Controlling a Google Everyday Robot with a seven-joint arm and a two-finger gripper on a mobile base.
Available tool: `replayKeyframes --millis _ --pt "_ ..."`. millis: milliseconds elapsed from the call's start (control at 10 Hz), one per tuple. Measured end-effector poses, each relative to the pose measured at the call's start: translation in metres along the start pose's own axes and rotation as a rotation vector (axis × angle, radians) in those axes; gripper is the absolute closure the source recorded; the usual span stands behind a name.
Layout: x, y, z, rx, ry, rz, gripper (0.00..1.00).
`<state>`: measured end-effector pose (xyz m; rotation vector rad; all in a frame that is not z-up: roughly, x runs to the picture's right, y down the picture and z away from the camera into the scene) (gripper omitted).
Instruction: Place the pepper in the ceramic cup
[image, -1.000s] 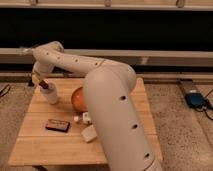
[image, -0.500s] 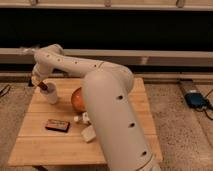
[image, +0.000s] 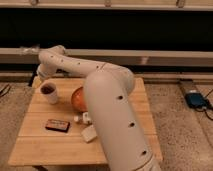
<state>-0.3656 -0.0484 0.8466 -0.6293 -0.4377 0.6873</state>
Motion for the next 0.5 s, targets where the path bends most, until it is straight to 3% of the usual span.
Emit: replayKeyframes --millis 200,500 --pt "0.0116 -0.0101 -0.0102 0.013 -0.002 0.021 0.20" --pt "0.0089 -0.0061 -0.0089 0.008 -0.004 0.018 0.20"
